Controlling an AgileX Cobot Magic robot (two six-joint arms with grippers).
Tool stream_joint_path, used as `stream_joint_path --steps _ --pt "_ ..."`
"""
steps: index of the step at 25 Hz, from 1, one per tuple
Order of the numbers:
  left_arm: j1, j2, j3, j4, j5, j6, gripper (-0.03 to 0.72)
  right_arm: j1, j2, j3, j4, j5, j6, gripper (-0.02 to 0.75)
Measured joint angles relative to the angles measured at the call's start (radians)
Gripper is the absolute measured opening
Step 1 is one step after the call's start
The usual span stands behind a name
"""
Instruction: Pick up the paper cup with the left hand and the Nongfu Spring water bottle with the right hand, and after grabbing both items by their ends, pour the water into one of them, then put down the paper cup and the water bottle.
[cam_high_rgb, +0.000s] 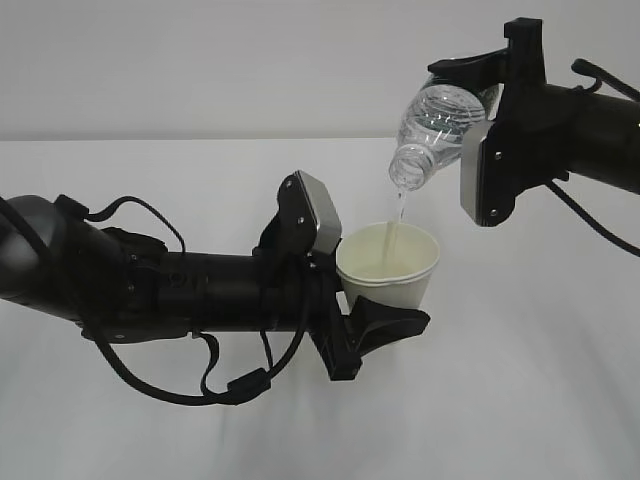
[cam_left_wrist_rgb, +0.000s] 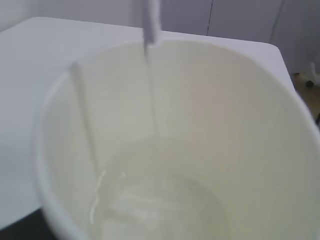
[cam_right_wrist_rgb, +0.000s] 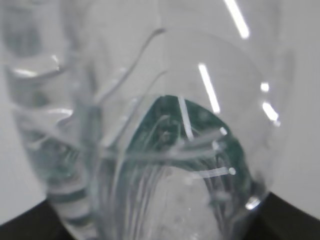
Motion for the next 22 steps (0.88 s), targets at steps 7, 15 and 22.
stream_joint_path --steps 7,15,22 --pt "0.0 0.002 0.0 0.006 0.0 -0.002 0.45 0.0 0.0 0.0 0.0 0.0 -0.005 0.466" --pt "0.0 0.002 0.0 0.009 -0.006 -0.002 0.45 0.0 0.0 0.0 0.0 0.0 -0.014 0.466" --pt "0.0 0.002 0.0 0.013 -0.006 -0.002 0.45 0.0 0.0 0.0 0.0 0.0 -0.018 0.466"
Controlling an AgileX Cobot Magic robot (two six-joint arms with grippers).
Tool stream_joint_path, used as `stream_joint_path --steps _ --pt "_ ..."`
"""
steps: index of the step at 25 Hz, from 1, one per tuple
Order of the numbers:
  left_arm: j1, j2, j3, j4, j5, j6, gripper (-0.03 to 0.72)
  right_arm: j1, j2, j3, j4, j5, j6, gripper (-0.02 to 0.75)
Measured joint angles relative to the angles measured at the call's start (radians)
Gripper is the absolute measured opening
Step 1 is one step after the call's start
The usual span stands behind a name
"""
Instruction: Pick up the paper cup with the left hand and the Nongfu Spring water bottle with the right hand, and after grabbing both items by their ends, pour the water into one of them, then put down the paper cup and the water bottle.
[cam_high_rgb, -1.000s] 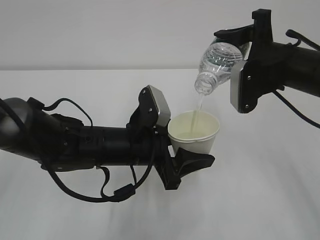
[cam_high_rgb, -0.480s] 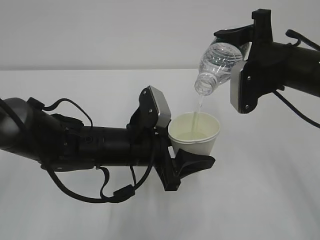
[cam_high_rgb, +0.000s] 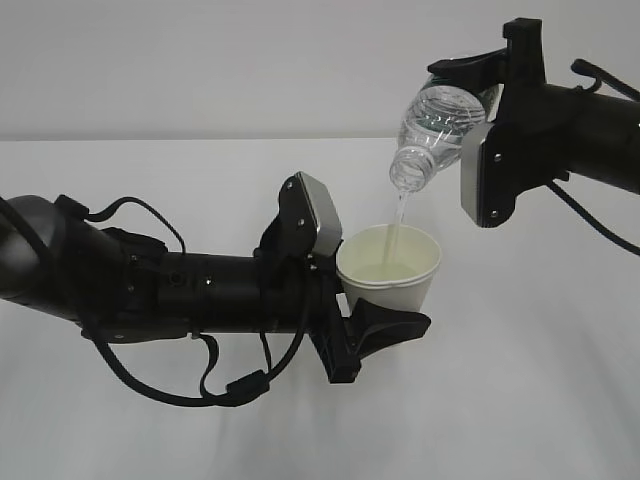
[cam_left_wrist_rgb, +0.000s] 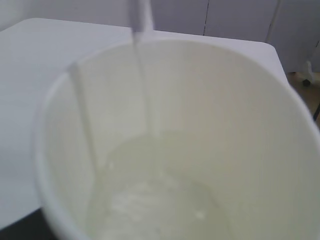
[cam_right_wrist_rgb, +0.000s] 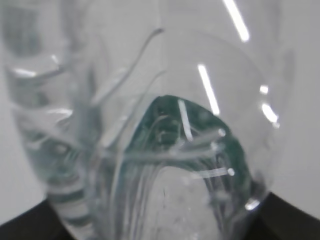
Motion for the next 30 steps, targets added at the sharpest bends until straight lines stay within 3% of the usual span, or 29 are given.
stream_joint_path --steps 30 --pt "0.0 0.0 0.0 0.009 0.0 -0.004 0.45 0.0 0.0 0.0 -0.004 0.0 -0.005 0.466"
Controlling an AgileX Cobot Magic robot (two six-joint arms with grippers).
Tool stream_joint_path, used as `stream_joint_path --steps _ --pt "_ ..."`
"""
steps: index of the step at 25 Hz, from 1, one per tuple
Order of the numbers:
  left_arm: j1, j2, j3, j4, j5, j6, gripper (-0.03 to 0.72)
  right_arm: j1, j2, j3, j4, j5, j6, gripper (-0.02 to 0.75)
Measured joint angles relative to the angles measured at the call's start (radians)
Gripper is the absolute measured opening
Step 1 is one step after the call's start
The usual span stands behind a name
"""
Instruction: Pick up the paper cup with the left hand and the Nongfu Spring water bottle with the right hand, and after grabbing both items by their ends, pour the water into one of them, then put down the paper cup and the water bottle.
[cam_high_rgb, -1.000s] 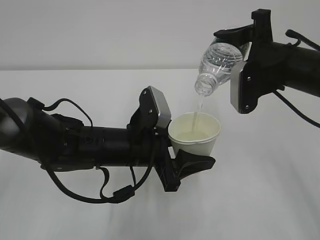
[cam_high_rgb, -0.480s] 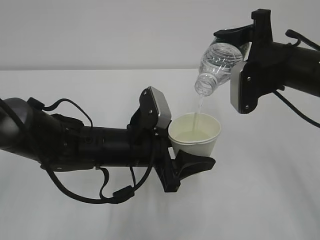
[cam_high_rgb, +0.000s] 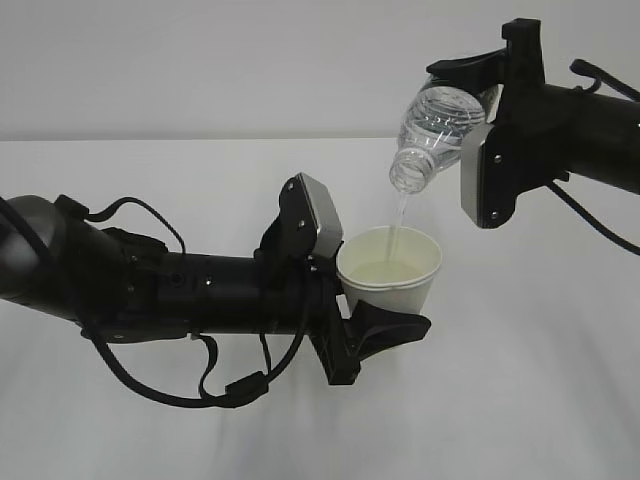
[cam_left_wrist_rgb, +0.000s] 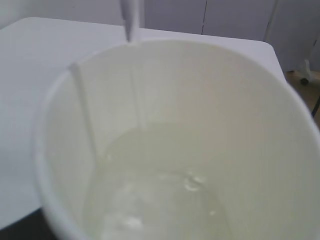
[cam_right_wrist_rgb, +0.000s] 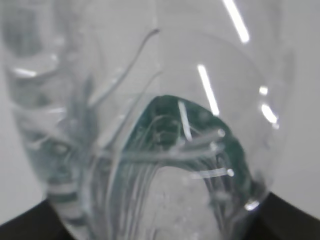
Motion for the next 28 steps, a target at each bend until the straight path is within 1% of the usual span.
stream_joint_path --steps 28 --pt "0.0 0.0 0.0 0.002 0.0 0.0 0.45 0.0 0.0 -0.007 -0.011 -0.002 -0.002 0.465"
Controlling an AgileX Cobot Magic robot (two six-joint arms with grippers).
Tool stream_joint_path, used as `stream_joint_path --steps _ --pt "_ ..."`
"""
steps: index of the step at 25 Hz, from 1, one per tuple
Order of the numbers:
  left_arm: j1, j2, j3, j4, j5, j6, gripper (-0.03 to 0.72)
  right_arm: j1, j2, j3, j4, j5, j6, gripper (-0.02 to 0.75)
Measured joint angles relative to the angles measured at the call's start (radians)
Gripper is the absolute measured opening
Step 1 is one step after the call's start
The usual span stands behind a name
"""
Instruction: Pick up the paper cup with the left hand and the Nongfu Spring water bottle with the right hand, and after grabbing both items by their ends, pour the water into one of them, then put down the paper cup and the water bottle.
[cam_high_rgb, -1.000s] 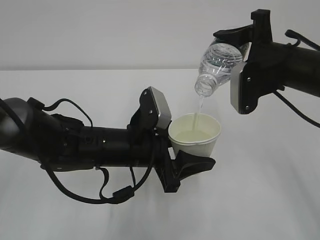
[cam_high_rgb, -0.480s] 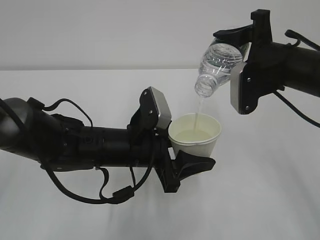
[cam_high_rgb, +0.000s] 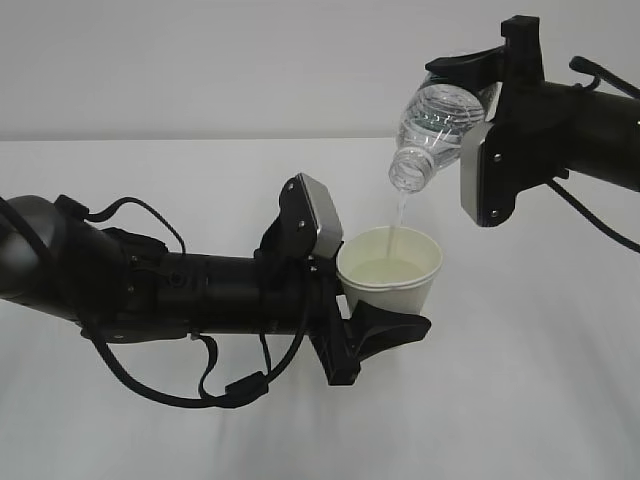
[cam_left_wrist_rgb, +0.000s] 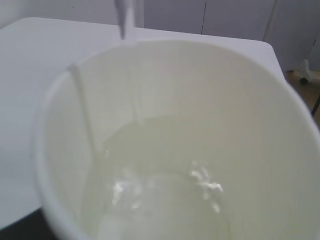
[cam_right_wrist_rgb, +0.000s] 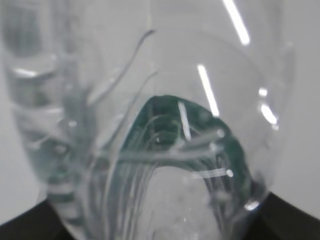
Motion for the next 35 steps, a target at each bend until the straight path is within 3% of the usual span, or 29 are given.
stream_joint_path --steps 35 --pt "0.0 0.0 0.0 -0.008 0.0 0.0 0.448 0.0 0.0 0.0 -0.01 -0.001 -0.038 0.465"
